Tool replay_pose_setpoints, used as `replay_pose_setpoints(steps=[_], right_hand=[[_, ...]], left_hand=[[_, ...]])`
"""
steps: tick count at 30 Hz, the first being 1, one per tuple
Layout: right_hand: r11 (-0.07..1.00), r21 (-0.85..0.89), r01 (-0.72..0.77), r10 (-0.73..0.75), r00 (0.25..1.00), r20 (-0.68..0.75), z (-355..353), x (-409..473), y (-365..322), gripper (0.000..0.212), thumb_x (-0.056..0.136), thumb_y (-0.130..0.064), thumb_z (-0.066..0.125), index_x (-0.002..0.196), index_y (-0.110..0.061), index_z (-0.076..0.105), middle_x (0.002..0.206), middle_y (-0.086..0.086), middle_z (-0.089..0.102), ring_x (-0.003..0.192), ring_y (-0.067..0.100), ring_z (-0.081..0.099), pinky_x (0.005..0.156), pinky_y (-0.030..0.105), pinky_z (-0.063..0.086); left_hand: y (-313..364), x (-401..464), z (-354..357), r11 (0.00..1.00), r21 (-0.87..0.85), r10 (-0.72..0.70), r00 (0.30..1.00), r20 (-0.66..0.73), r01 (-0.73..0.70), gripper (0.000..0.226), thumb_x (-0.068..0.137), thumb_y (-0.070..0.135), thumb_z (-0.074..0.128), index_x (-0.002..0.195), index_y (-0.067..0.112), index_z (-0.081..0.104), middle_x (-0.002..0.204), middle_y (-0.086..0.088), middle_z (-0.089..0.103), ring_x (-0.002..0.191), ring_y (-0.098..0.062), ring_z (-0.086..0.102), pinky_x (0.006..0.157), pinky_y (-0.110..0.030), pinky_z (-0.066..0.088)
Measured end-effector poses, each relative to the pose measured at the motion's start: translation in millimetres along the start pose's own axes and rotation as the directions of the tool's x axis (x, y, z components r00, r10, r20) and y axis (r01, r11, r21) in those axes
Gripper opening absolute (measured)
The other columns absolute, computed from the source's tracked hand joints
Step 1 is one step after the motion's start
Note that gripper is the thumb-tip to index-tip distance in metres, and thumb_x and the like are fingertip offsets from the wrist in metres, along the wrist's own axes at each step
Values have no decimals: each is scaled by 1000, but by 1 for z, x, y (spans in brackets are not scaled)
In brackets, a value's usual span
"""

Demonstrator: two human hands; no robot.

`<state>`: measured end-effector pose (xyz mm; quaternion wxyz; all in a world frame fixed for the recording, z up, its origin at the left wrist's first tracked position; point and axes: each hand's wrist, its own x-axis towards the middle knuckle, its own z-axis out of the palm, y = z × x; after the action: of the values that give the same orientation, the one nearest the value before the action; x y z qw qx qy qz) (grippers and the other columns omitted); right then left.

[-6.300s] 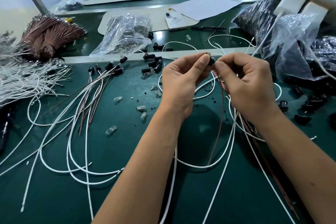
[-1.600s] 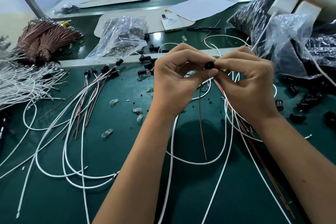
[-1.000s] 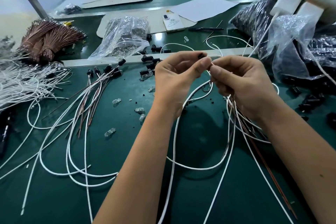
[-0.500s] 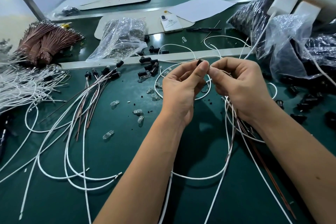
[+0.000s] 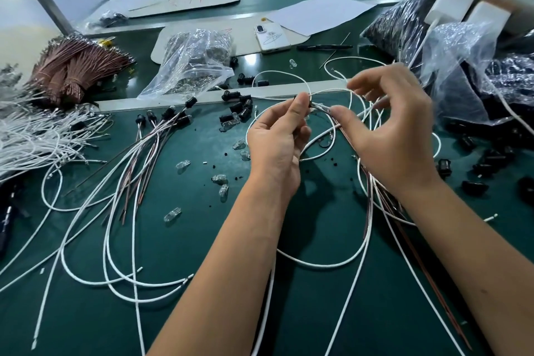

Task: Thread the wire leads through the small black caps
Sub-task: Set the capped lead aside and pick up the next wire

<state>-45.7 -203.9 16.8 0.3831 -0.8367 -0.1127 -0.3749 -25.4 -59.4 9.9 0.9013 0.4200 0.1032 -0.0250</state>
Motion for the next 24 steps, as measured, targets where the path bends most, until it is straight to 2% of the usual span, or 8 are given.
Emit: replay_pose_setpoints(steps=[2, 3, 7, 12, 15, 19, 24], right_hand=[[980, -97, 172, -172, 985, -1, 2, -2, -3, 16, 89, -21, 81, 94, -8, 73, 90, 5, 62, 86, 25, 55, 82, 31, 43], [972, -118, 202, -201, 979, 19, 4, -2, -4, 14, 90, -21, 80, 93, -8, 75, 89, 5, 61, 86, 25, 54, 82, 28, 41], [979, -145, 145, -138, 989, 56, 9, -6, -4, 10, 89, -16, 80, 92, -7, 76, 88, 5, 63, 84, 24, 55, 79, 29, 45], [987, -117, 108, -98, 991, 88, 8, -5, -2, 8, 92, -15, 77, 88, -9, 72, 87, 1, 61, 77, 17, 54, 71, 36, 49], [988, -125, 86, -71, 990, 125, 10, -6, -4, 7, 94, -12, 73, 90, -7, 70, 91, 2, 61, 79, 20, 57, 72, 40, 51], [982, -129, 137, -118, 982, 145, 10, -7, -6, 9, 96, -7, 69, 88, -3, 67, 89, 6, 61, 77, 23, 56, 71, 38, 48], [977, -167, 131, -104, 982, 159, 11, -9, -9, 7, 94, -2, 67, 88, 0, 65, 88, 11, 62, 76, 30, 57, 70, 40, 46]], left_hand=[[-1, 0, 0, 1000, 6, 3, 1000, 1, -3, 11, 83, 9, 78, 80, 11, 68, 79, -5, 69, 61, -8, 56, 60, -20, 47], [-2, 0, 1, 1000, 10, 3, 1000, 6, -3, 10, 84, 9, 77, 82, 10, 67, 78, -5, 68, 61, -9, 55, 60, -20, 47], [-4, -2, 4, 999, 49, 5, 1000, 14, -6, 10, 87, 9, 76, 88, 9, 66, 74, -2, 67, 61, -8, 56, 61, -21, 46], [-6, -3, 5, 997, 78, 10, 1000, 20, -11, 11, 86, 9, 77, 84, 9, 66, 71, -1, 67, 59, -7, 56, 59, -20, 46], [-6, -2, 4, 996, 84, 3, 1000, 17, -5, 12, 86, 9, 77, 80, 10, 67, 69, -1, 67, 57, -7, 57, 58, -20, 47], [-8, -2, 3, 993, 117, -4, 1000, 17, 2, 12, 85, 10, 78, 78, 8, 70, 70, -4, 68, 60, -10, 59, 59, -20, 52], [-10, -3, 2, 991, 131, 6, 1000, 9, -7, 12, 84, 8, 79, 78, 6, 69, 72, -7, 64, 58, -11, 56, 62, -21, 54]])
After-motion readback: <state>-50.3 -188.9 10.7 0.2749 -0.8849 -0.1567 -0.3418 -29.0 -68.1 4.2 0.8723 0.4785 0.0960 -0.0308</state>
